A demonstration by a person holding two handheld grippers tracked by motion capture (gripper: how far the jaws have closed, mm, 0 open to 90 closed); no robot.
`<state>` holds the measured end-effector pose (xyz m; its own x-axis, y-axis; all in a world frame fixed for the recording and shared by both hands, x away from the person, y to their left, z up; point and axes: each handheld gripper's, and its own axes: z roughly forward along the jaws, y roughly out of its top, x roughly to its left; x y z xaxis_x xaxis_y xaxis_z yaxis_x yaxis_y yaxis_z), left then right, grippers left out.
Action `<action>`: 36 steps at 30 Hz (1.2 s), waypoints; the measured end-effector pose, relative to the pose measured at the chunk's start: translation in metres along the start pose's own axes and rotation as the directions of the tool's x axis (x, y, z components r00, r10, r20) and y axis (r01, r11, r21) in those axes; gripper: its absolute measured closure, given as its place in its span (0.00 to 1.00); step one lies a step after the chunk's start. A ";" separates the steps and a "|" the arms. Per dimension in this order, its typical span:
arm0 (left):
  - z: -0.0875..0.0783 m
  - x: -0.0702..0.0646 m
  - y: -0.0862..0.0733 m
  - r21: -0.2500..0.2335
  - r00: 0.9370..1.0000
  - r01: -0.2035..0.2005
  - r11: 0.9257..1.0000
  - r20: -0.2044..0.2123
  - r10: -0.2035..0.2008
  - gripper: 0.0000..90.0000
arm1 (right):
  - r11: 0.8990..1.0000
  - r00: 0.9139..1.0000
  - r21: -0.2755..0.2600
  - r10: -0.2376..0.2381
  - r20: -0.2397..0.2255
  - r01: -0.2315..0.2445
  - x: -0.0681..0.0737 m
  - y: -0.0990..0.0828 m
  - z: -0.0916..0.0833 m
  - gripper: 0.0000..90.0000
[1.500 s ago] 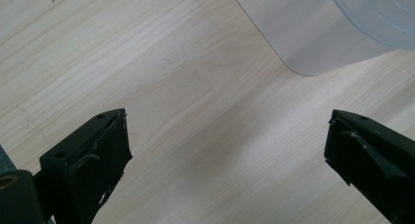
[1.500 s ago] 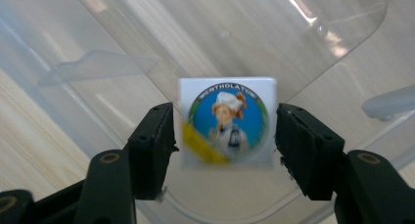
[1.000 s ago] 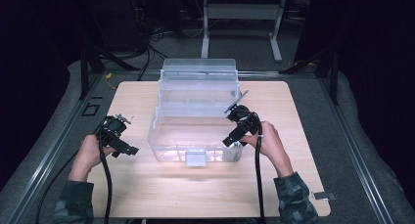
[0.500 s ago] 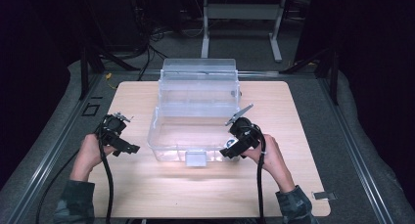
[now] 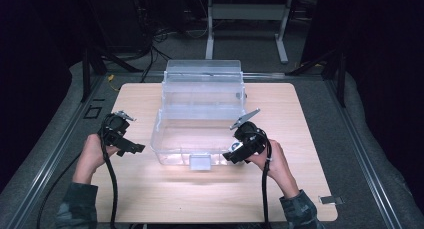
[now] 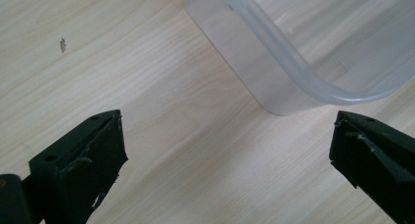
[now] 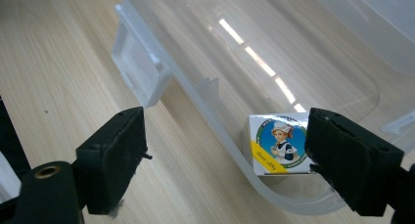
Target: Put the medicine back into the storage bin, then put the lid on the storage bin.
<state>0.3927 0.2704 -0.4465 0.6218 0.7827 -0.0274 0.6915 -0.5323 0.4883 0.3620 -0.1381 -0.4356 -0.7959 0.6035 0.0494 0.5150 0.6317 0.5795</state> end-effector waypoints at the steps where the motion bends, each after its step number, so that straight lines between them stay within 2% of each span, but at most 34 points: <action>1: -0.002 0.000 0.002 -0.011 1.000 -0.001 1.000 -0.001 0.001 0.00 | 1.000 1.000 0.002 -0.001 0.007 0.001 0.001 0.000 0.000 0.17; 3: -0.007 0.000 0.007 -0.030 1.000 0.003 1.000 -0.003 -0.003 0.00 | 1.000 1.000 0.000 -0.003 0.012 0.003 0.002 -0.001 -0.001 0.18; 12: -0.022 0.002 0.028 -0.048 1.000 -0.015 0.999 -0.015 0.014 0.00 | 1.000 1.000 0.008 0.002 0.024 -0.002 0.000 -0.003 0.001 0.18; 18: -0.031 -0.001 0.053 -0.056 0.999 -0.038 0.998 -0.026 0.036 0.00 | 1.000 0.999 -0.001 0.012 0.031 -0.012 0.000 -0.007 -0.004 0.19; 19: -0.031 -0.001 0.053 -0.056 0.999 -0.038 0.998 -0.026 0.036 0.00 | 1.000 0.999 -0.001 0.012 0.031 -0.012 0.000 -0.007 -0.004 0.19; 23: -0.033 -0.002 0.074 -0.079 0.999 -0.044 0.996 -0.011 0.043 0.00 | 1.000 1.000 -0.015 0.015 0.022 -0.015 0.002 -0.004 -0.004 0.19; 25: -0.034 -0.003 0.077 -0.078 0.999 -0.054 0.995 -0.006 0.053 0.00 | 1.000 1.000 -0.012 0.014 0.022 -0.014 0.002 -0.004 -0.002 0.19; 30: -0.033 -0.006 0.100 -0.091 0.996 -0.085 0.992 -0.003 0.085 0.00 | 1.000 1.000 -0.008 0.001 0.022 -0.001 0.007 -0.004 0.002 0.20; 31: -0.033 -0.006 0.100 -0.091 0.996 -0.085 0.992 -0.003 0.085 0.00 | 1.000 1.000 -0.008 0.001 0.022 -0.001 0.007 -0.004 0.002 0.20; 33: -0.030 -0.005 0.111 -0.109 0.997 -0.076 0.991 0.000 0.077 0.00 | 1.000 1.000 -0.001 -0.004 0.026 0.004 0.008 -0.007 0.002 0.20; 36: -0.025 -0.004 0.122 -0.111 0.997 -0.080 0.991 -0.003 0.080 0.00 | 1.000 1.000 -0.015 0.007 0.029 -0.007 0.009 -0.009 0.000 0.21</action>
<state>0.4659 0.2106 -0.3648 0.6741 0.7385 0.0148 0.5943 -0.5542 0.5828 0.3505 -0.1382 -0.4406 -0.7826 0.6218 0.0300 0.5155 0.6205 0.5910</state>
